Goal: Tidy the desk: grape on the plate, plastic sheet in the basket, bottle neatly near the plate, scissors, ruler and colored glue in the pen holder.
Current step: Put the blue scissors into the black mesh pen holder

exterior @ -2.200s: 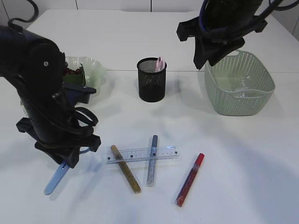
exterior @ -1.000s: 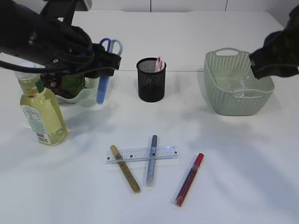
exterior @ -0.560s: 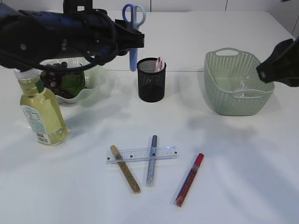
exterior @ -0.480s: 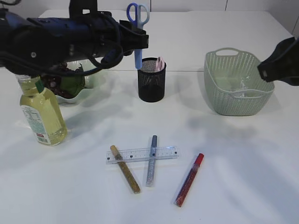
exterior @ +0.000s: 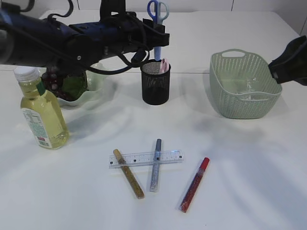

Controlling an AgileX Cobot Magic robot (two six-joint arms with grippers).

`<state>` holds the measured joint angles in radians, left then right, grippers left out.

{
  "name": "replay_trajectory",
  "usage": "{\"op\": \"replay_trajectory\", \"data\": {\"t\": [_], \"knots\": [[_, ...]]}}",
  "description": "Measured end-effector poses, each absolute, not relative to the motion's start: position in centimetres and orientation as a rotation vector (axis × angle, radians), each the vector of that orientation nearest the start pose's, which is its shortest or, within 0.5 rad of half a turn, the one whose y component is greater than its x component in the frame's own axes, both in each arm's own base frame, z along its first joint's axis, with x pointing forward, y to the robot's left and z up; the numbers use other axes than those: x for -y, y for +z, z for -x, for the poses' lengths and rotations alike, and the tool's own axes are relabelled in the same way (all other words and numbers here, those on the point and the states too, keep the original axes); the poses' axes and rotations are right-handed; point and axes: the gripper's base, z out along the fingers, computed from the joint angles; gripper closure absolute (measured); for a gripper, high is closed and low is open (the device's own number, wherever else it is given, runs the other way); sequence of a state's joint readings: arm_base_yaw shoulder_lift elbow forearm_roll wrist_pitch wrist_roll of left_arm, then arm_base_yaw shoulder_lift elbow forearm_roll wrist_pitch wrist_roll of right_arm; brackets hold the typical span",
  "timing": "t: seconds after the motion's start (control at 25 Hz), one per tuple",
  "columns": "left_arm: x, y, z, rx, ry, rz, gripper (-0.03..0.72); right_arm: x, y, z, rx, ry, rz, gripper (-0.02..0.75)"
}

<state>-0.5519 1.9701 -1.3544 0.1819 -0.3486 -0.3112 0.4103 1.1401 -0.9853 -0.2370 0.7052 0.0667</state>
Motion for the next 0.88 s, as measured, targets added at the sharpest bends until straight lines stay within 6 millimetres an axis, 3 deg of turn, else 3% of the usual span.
{"op": "replay_trajectory", "data": {"t": [0.32, 0.88], "knots": [[24.6, 22.3, -43.5, -1.726, -0.516, -0.384, 0.516, -8.0, 33.9, -22.1, -2.252, -0.048, 0.537, 0.480], [25.2, 18.6, -46.1, -1.728, -0.509, -0.382, 0.516, -7.9, 33.9, -22.1, -2.245, -0.071, 0.548, 0.480]]}}
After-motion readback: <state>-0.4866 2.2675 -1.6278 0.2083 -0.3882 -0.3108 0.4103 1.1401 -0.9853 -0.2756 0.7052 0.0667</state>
